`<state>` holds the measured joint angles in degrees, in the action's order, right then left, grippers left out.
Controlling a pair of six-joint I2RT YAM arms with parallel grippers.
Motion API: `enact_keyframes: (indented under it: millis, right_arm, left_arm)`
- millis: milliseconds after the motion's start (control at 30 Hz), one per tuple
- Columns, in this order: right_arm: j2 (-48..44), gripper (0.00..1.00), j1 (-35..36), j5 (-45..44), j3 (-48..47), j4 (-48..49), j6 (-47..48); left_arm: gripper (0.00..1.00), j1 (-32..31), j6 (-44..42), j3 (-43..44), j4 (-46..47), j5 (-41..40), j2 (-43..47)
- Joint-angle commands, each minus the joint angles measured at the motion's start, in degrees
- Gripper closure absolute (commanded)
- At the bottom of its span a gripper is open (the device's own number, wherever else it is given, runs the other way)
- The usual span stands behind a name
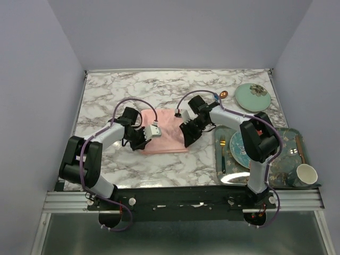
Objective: Fold the napkin into a case and place the utensils inside
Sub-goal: Smooth out the lower triangle-folded napkin at the center of the board.
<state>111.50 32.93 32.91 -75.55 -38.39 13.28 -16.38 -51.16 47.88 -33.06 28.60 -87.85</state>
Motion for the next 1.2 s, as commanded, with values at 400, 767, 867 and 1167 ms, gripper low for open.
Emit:
enact_keyframes:
  millis: [400,767,867,1167]
  right_arm:
    - [-3.58,0.54,-2.69,3.66,0.93,-4.94,-12.91]
    - [1.87,0.53,-3.04,4.27,0.23,-3.27,-18.9]
    - [3.01,0.56,-3.13,4.8,-0.12,-3.36,-19.69]
    - [1.53,0.97,-3.31,7.78,-0.91,-4.5,-20.22]
  left_arm:
    - [0.67,-2.51,-1.83,-3.14,-0.34,0.85,11.83]
    - [0.61,-5.15,-5.18,-5.95,0.01,-1.61,9.46]
    - [0.61,-5.59,-5.45,-6.22,0.45,-2.06,8.4]
    - [0.64,-5.94,-4.3,-6.39,1.51,-2.5,7.08]
